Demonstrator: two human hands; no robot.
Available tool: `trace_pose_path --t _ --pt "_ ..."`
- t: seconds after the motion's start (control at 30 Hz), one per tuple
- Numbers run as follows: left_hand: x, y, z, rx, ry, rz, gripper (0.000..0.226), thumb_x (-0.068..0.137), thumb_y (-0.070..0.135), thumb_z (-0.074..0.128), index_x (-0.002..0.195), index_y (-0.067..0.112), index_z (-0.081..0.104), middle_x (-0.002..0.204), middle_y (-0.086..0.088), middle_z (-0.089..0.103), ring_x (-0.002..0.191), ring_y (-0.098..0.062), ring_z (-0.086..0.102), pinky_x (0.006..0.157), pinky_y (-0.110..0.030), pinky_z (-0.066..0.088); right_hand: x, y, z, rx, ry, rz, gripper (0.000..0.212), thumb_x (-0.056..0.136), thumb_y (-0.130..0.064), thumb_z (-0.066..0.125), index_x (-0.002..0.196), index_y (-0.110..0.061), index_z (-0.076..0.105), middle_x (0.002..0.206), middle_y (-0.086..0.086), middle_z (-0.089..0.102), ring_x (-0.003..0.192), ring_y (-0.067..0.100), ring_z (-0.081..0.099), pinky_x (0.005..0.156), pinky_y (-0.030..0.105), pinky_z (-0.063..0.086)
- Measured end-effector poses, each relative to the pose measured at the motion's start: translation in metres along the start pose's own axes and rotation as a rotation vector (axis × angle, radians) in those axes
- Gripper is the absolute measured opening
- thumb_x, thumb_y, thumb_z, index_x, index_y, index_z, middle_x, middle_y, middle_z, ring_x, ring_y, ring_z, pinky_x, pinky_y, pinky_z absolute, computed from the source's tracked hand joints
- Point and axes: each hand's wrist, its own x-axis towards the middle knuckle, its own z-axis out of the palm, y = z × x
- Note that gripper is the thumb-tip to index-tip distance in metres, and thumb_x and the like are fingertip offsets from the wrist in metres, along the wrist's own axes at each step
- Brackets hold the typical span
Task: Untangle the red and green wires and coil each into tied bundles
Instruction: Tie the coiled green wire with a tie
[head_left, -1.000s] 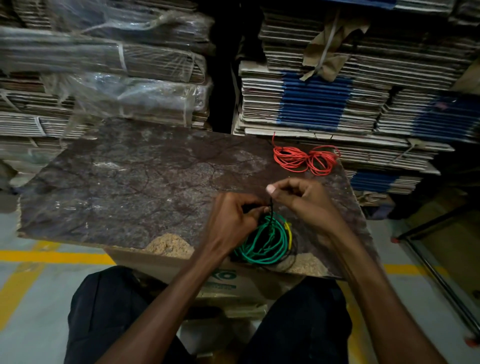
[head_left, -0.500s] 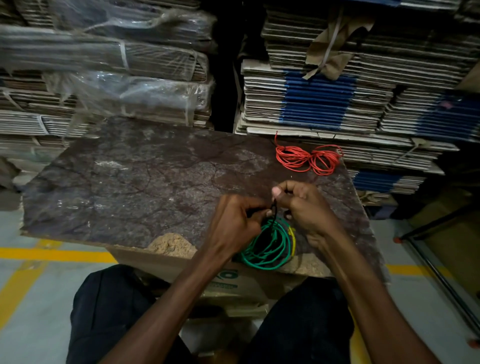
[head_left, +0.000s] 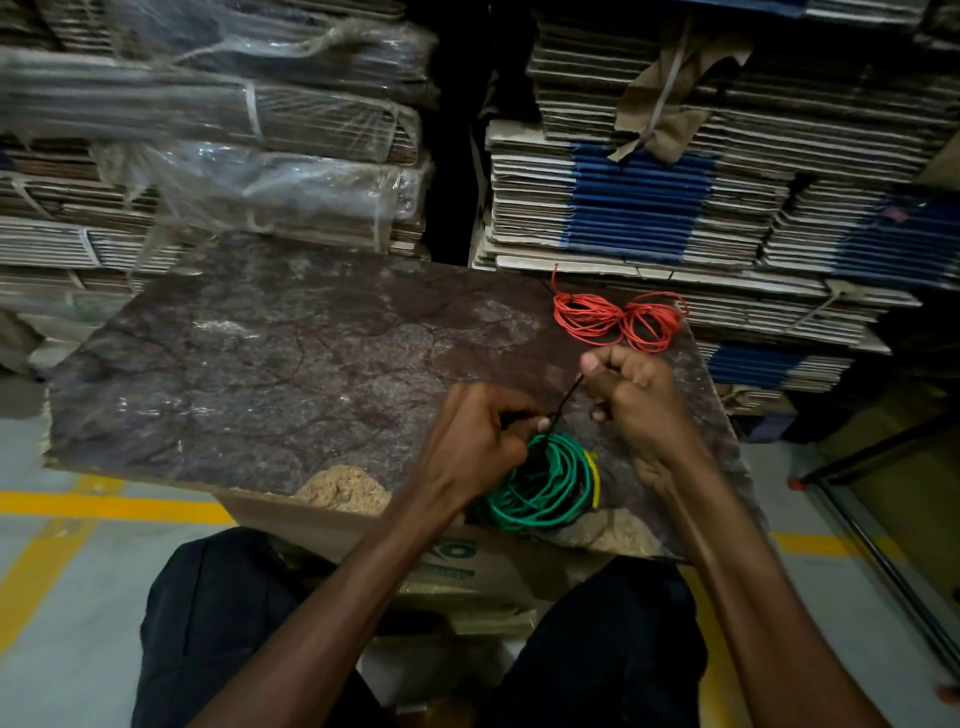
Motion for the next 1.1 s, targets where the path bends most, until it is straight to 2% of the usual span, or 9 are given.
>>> trace_pose_path --t 0.1,0.23,0.3,0.4,0.5,0.73,0.87,1.0,1.1 --pt "0.008 -0.002 -0.004 -0.065 0.017 -0.060 0.013 0.079 0.032 0.068 0.078 0.020 0.074 0.062 -0.001 0.069 0.055 -0.010 0.059 0.052 -0.039 0.048 -0.008 -0.016 0.003 0.078 -0.020 -0.046 0.019 0.099 -0.010 0.051 0.081 -0.010 0.058 0.064 -0.005 0.066 0.054 -0.001 0.056 0.046 0.015 0.045" --pt "0.012 0.000 -0.006 -0.120 0.025 -0.070 0.017 0.079 0.030 0.065 0.072 0.015 0.071 0.062 -0.005 0.068 0.054 -0.012 0.057 0.052 -0.041 0.049 -0.021 -0.034 0.009 0.074 -0.018 -0.118 0.022 0.097 -0.004 0.053 0.076 -0.010 0.056 0.055 -0.003 0.063 0.049 0.005 0.056 0.049 0.017 0.048" --pt "0.013 0.002 -0.009 -0.211 0.012 -0.067 0.009 0.083 0.019 0.069 0.077 0.017 0.075 0.070 0.000 0.073 0.063 -0.015 0.065 0.060 -0.035 0.054 -0.023 -0.039 0.007 0.104 -0.003 -0.133 0.021 0.096 -0.004 0.054 0.076 -0.011 0.057 0.056 -0.002 0.064 0.048 0.006 0.056 0.050 0.017 0.049" --pt "0.011 0.001 -0.012 -0.348 -0.007 -0.059 0.017 0.087 0.002 0.066 0.094 0.016 0.075 0.078 0.013 0.072 0.072 0.002 0.064 0.069 -0.021 0.052 -0.019 -0.042 0.001 0.203 0.040 -0.100 0.016 0.097 -0.007 0.055 0.081 -0.009 0.058 0.059 -0.001 0.066 0.048 0.007 0.057 0.050 0.019 0.051" --pt "0.006 0.006 -0.013 -0.417 -0.060 -0.053 0.016 0.089 0.001 0.064 0.098 0.009 0.073 0.084 0.006 0.072 0.074 0.005 0.063 0.071 -0.014 0.049 -0.014 -0.040 -0.001 0.284 0.054 -0.040 0.011 0.096 -0.011 0.056 0.085 -0.008 0.058 0.063 -0.001 0.066 0.049 0.008 0.058 0.050 0.020 0.051" --pt "0.003 0.015 -0.013 -0.525 -0.215 -0.096 0.021 0.079 0.001 0.074 0.100 0.004 0.074 0.085 0.001 0.075 0.077 -0.006 0.066 0.074 -0.020 0.055 -0.009 -0.038 0.000 0.293 0.091 -0.030 0.013 0.096 -0.010 0.056 0.083 -0.008 0.057 0.060 -0.001 0.066 0.049 0.009 0.057 0.048 0.020 0.051" --pt "0.006 0.013 -0.014 -0.455 -0.279 -0.107 0.021 0.077 0.005 0.076 0.098 0.007 0.075 0.086 -0.001 0.076 0.078 -0.013 0.067 0.076 -0.037 0.057 -0.009 -0.036 -0.001 0.256 0.109 -0.055 0.014 0.096 -0.009 0.056 0.082 -0.007 0.056 0.059 -0.001 0.066 0.048 0.009 0.057 0.048 0.021 0.051" --pt "0.011 0.000 -0.008 -0.291 -0.206 -0.125 0.010 0.079 0.021 0.076 0.089 0.024 0.078 0.084 -0.005 0.076 0.071 -0.010 0.061 0.065 -0.044 0.054 -0.015 -0.036 0.000 0.235 0.101 -0.073 0.015 0.096 -0.006 0.055 0.081 -0.006 0.056 0.057 -0.001 0.065 0.045 0.008 0.056 0.047 0.020 0.051" --pt "0.018 -0.008 -0.008 -0.195 -0.108 -0.120 0.021 0.075 0.030 0.071 0.096 0.034 0.074 0.082 -0.003 0.076 0.067 -0.009 0.060 0.062 -0.044 0.054 -0.024 -0.036 0.006 0.250 0.039 -0.055 0.015 0.095 -0.006 0.055 0.081 -0.006 0.056 0.057 0.000 0.065 0.044 0.009 0.058 0.049 0.021 0.053"
